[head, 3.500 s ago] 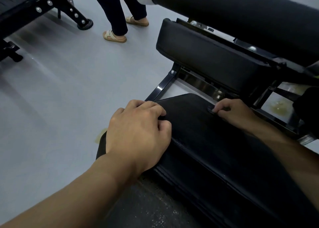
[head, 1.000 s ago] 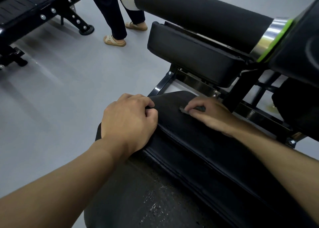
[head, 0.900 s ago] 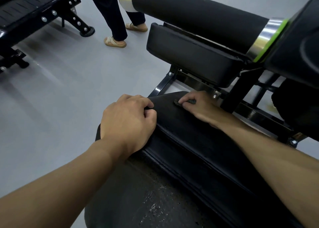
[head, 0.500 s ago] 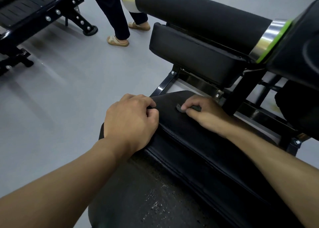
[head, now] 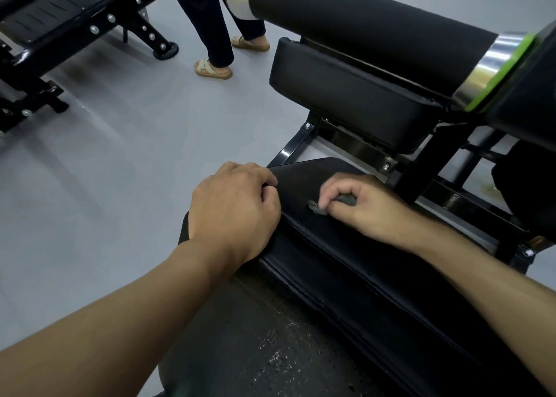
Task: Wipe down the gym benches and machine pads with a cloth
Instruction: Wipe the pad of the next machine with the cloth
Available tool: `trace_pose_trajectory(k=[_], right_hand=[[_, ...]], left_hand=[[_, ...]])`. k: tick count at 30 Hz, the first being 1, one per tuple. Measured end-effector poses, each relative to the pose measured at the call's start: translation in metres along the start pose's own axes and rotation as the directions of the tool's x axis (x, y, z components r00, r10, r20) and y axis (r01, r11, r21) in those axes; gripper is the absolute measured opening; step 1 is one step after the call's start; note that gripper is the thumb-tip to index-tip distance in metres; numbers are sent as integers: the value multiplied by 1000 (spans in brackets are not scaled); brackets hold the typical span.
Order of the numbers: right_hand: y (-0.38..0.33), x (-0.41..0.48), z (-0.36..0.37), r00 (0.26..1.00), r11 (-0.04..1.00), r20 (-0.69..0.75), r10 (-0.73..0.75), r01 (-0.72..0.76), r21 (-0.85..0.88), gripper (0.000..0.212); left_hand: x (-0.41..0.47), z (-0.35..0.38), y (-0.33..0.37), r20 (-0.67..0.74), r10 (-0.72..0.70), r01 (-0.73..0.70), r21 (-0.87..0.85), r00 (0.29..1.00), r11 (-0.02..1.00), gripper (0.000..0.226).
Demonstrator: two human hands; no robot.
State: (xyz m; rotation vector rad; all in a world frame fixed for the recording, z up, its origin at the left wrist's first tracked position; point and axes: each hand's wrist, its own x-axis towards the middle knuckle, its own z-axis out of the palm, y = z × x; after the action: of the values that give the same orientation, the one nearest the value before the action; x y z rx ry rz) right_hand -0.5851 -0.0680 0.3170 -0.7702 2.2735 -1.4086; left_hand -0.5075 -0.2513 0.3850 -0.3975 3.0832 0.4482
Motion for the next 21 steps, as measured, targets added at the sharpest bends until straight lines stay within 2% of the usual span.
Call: trace_pose_trajectory(k=[2, 4, 8, 10, 15, 18, 21], right_hand=[[5, 26, 12, 992, 995, -107, 67, -74, -62, 25], [1, 35, 19, 981, 985, -129, 144, -155, -78, 25], [-10, -11, -2, 995, 998, 87, 53, -55, 27, 34], [-10, -7, 0, 997, 999, 74, 33, -36, 36, 37], [-9, 19, 18, 996, 996, 4, 88, -88, 2, 32], [-19, -14, 4, 998, 1000, 70, -9, 8, 19, 35], [-27, 5, 14, 998, 998, 38, -58, 59, -5, 32]], left_hand=[[-1, -1, 2, 11, -6, 6, 3, 1000, 1000, 35], [-2, -3, 1, 12, -7, 7, 6, 1000, 1000, 35], [-2, -1, -2, 5, -8, 8, -17, 1000, 1000, 35], [-2, -2, -1, 2, -11, 11, -15, 1000, 1000, 35], [-2, -1, 0, -1, -14, 14, -16, 1000, 1000, 35], [-2, 0, -1, -13, -22, 21, -30, 1000, 999, 35], [-2, -1, -1, -13, -24, 23, -36, 1000, 999, 35]])
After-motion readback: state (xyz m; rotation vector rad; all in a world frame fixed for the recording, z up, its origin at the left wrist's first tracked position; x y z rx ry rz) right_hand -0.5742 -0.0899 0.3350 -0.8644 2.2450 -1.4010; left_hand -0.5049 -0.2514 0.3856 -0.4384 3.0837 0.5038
